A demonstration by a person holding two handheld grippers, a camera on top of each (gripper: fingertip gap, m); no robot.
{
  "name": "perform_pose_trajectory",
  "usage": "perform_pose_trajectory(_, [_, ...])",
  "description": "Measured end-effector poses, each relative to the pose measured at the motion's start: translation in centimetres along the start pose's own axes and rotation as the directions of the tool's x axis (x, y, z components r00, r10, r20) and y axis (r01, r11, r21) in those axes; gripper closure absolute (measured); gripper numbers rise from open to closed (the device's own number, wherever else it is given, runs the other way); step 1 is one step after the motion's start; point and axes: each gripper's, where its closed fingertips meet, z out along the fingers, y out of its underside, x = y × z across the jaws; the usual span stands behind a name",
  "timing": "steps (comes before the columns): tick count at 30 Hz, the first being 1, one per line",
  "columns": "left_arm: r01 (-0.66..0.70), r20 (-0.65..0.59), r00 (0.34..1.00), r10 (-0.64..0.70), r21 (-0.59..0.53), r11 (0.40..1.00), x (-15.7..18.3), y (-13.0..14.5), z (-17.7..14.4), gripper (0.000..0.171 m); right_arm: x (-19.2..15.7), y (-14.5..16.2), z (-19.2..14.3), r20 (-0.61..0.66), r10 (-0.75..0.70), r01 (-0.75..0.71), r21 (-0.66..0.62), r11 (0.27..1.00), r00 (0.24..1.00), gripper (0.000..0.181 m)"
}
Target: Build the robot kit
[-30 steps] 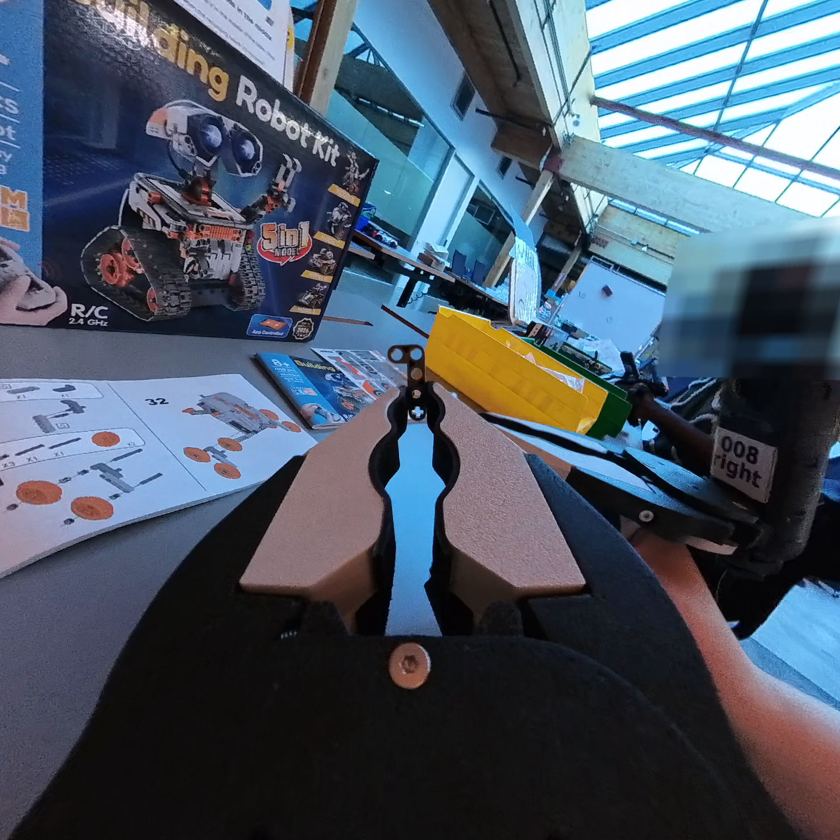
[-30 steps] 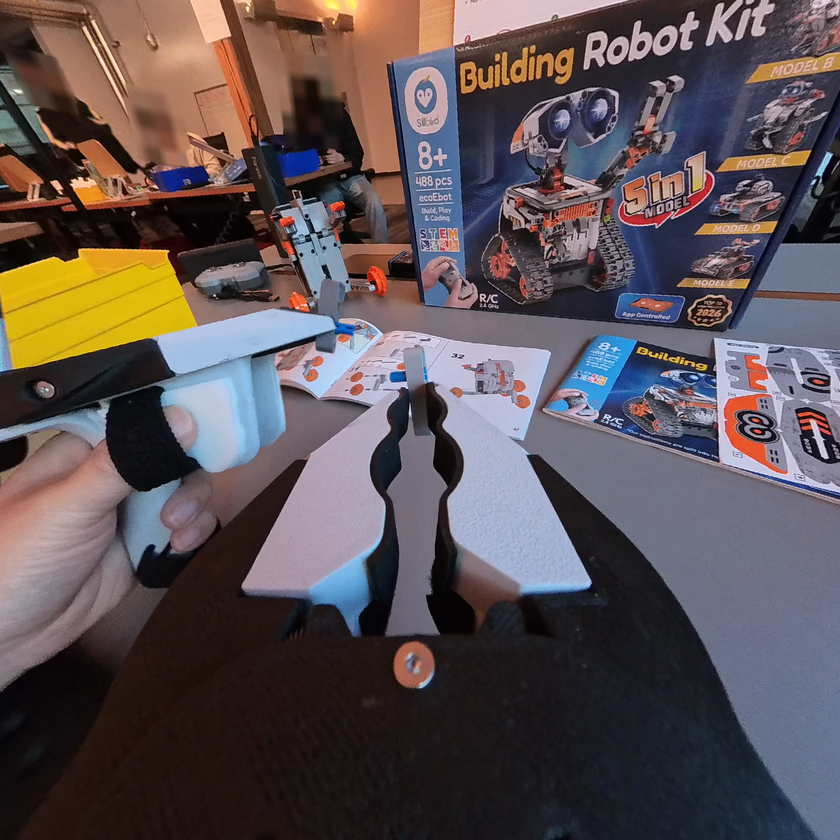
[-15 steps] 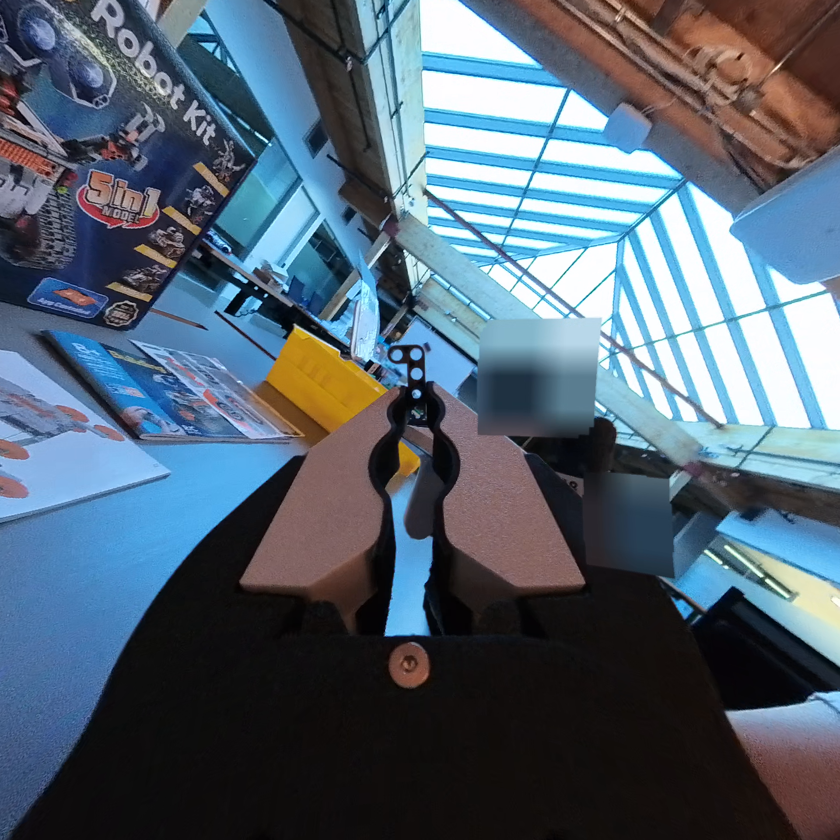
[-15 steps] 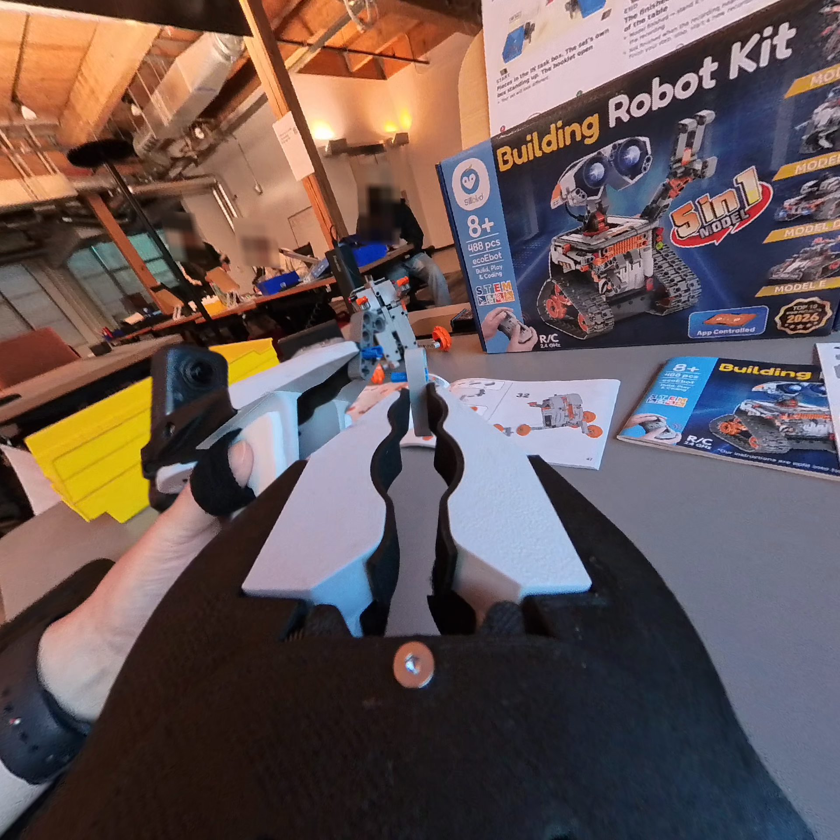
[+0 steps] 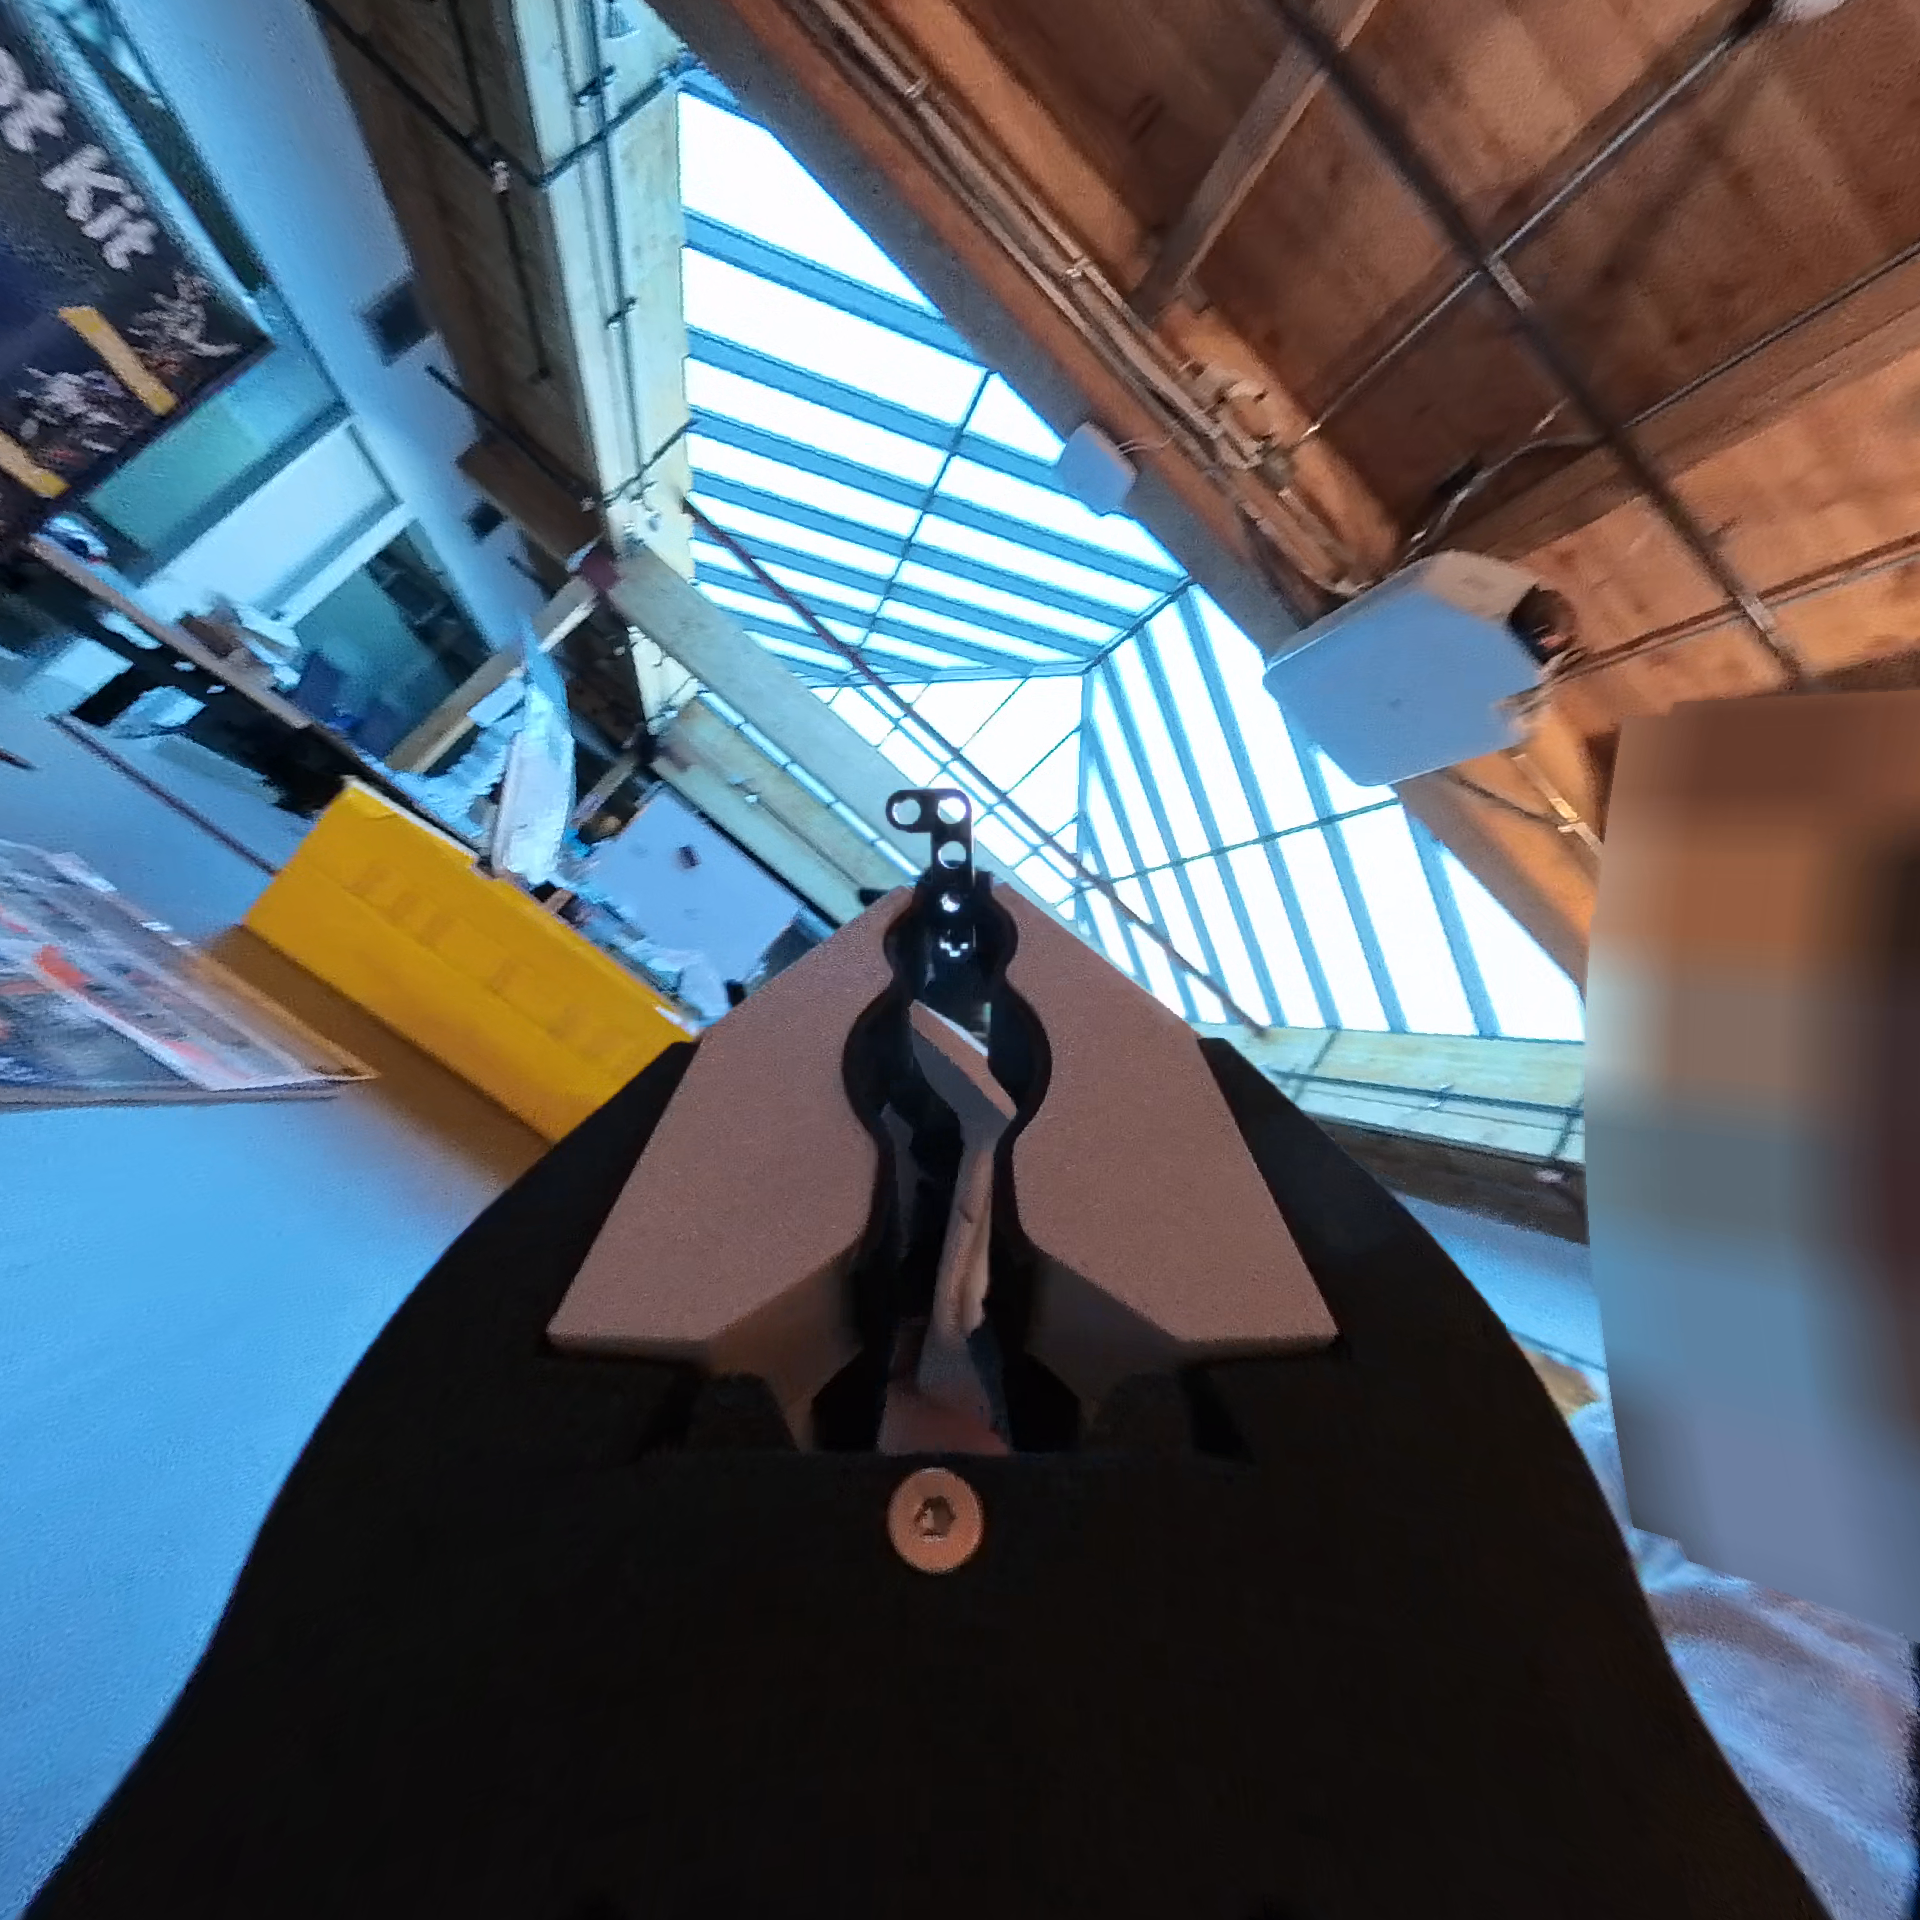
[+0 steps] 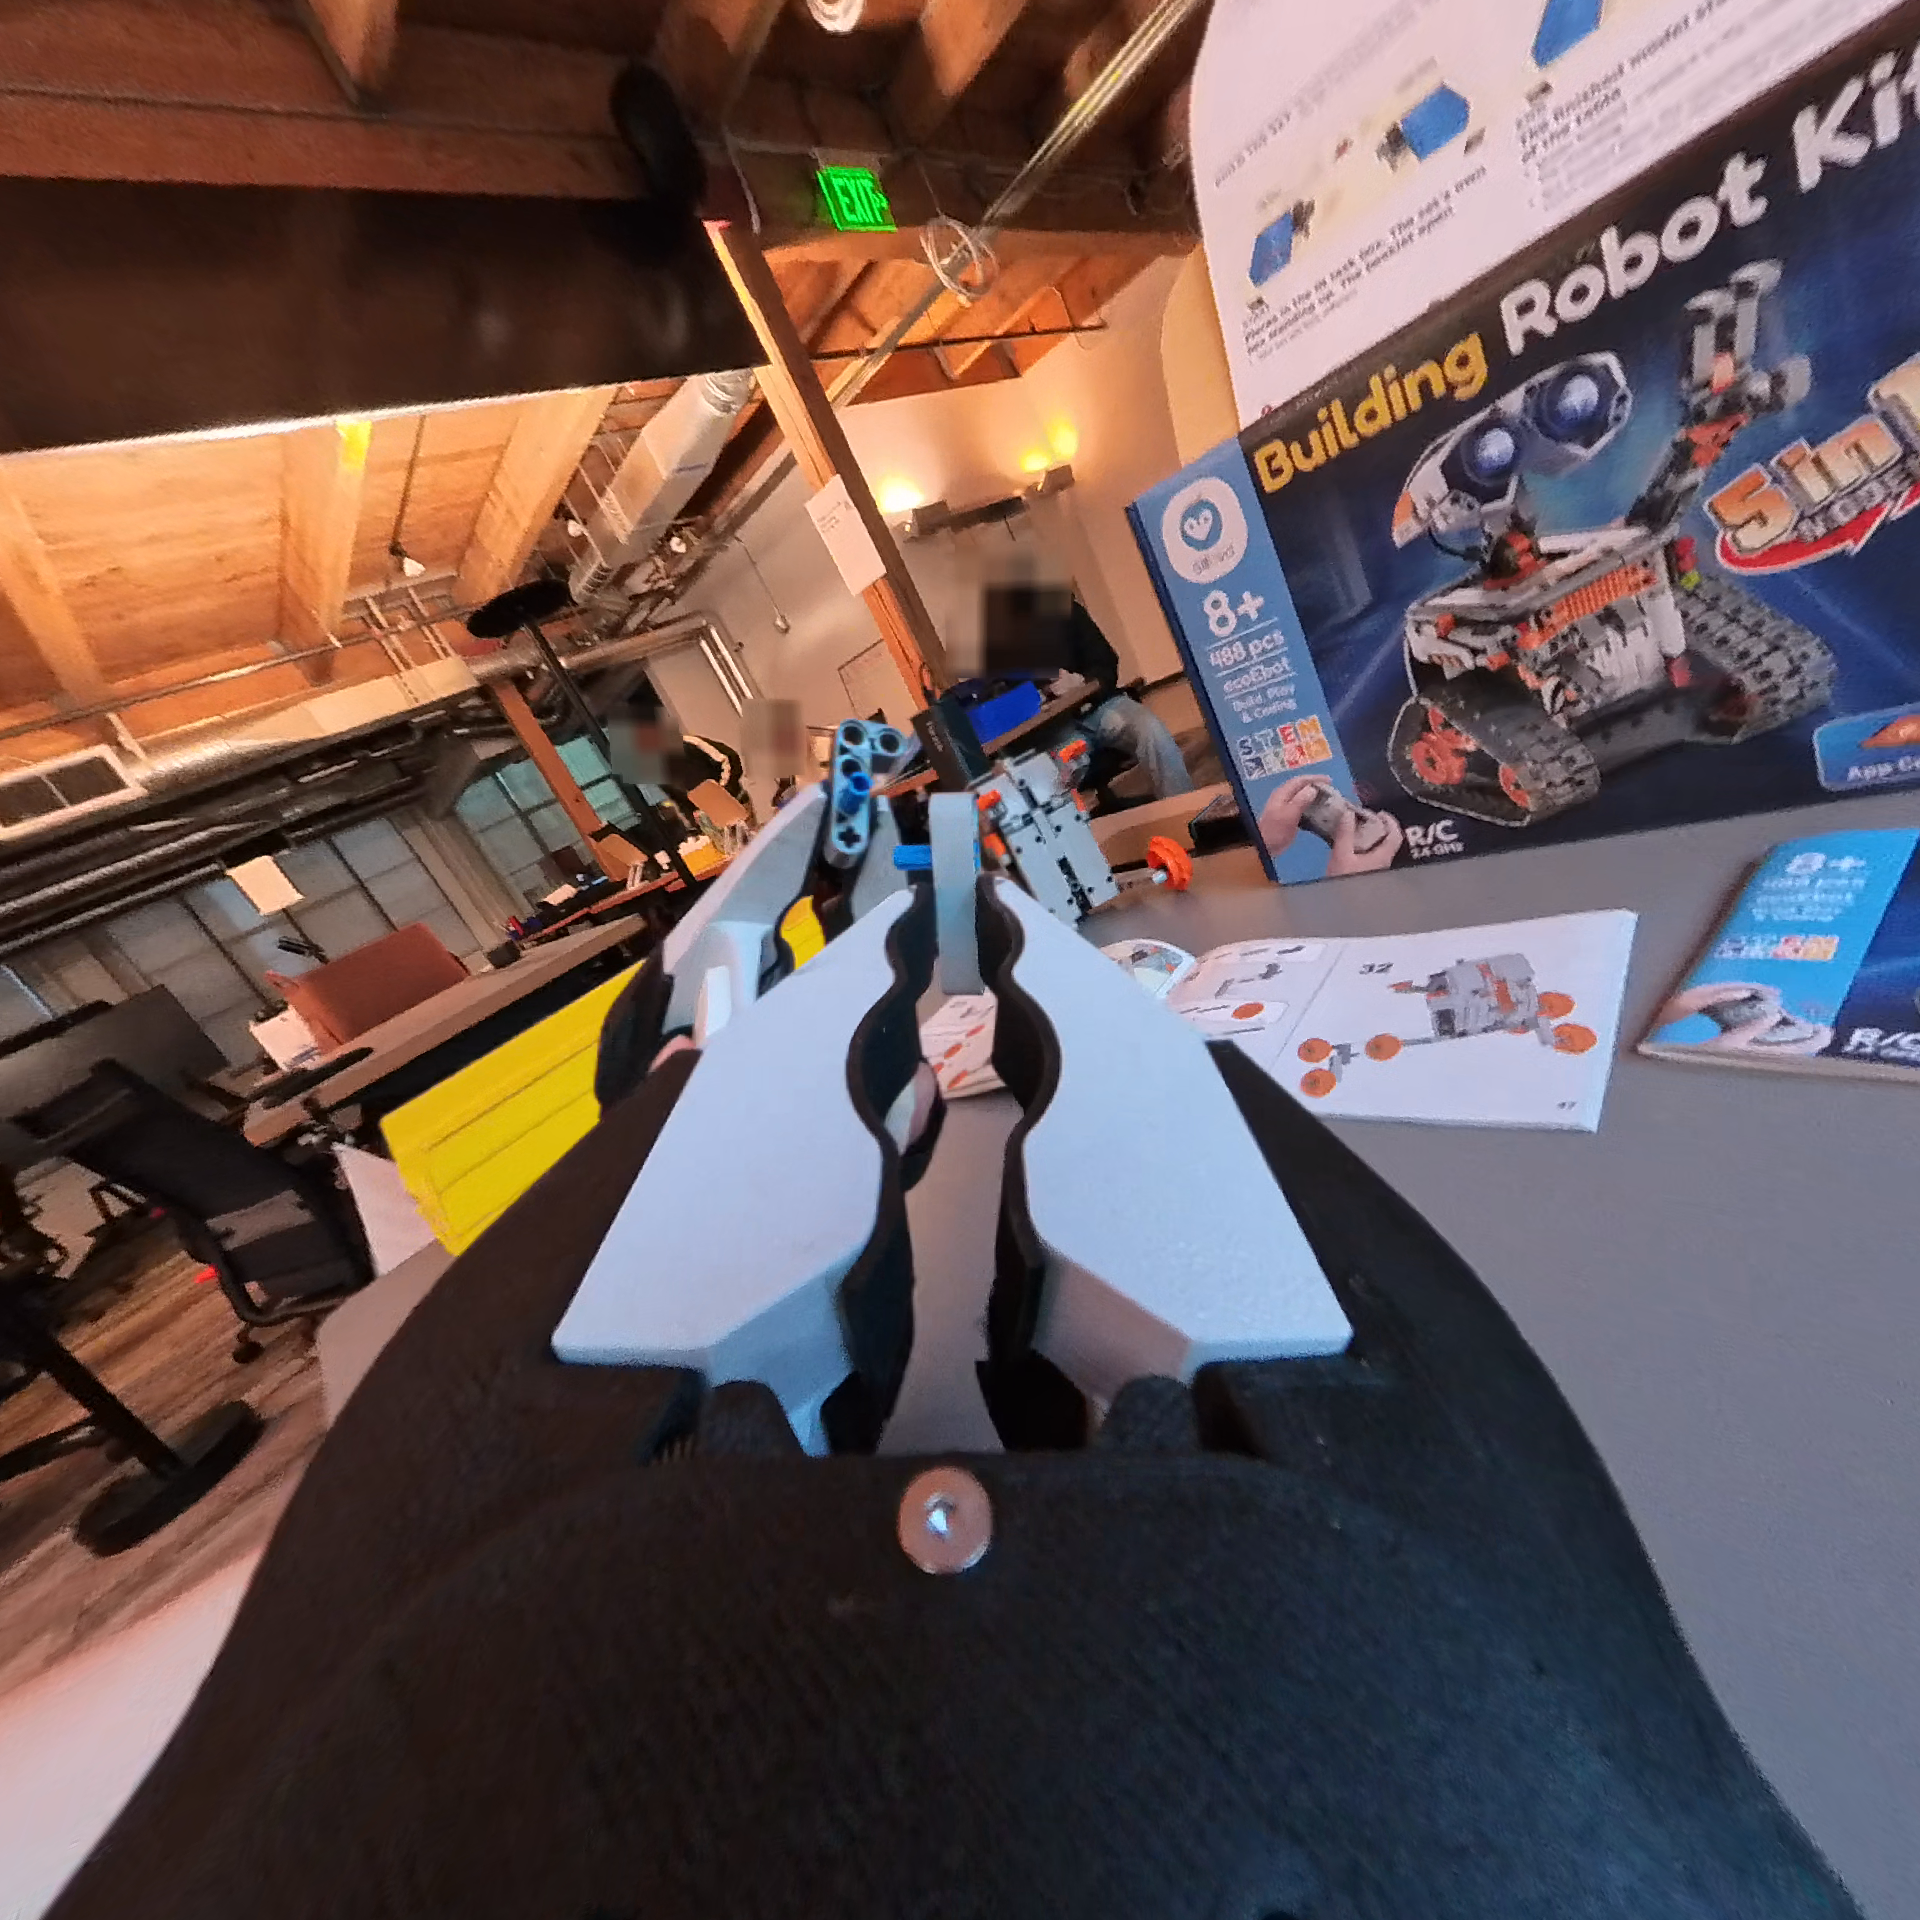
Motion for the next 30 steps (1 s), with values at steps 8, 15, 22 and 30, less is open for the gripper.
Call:
perform_pose_trajectory(8, [-0.079, 0.019, 0.997, 0.081, -0.061, 0.995, 0.2, 0.9, 0.3, 0.168, -0.4, 0.2, 0.2, 0.004, -0.071, 0.071, -0.016, 0.997, 0.997, 0.175])
perform_pose_trajectory(15, [-0.201, 0.108, 0.971, 0.211, -0.099, 0.975, -0.8, 1.1, 0.2, 0.168, 0.5, 0.6, 0.4, -0.035, -0.066, 0.064, -0.048, 0.997, 0.997, 0.175])
perform_pose_trajectory(22, [-0.353, 0.199, 0.899, 0.391, -0.201, 0.914, -1.8, 2.0, 0.3, 0.168, 1.3, 1.4, 0.5, -0.065, -0.060, 0.054, -0.093, 0.994, 0.996, 0.175])
perform_pose_trajectory(30, [-0.399, 0.269, 0.852, 0.450, -0.225, 0.889, -2.5, 1.7, -0.2, 0.168, 2.1, 1.5, 0.4, -0.111, -0.075, 0.063, -0.108, 0.992, 0.991, 0.175])
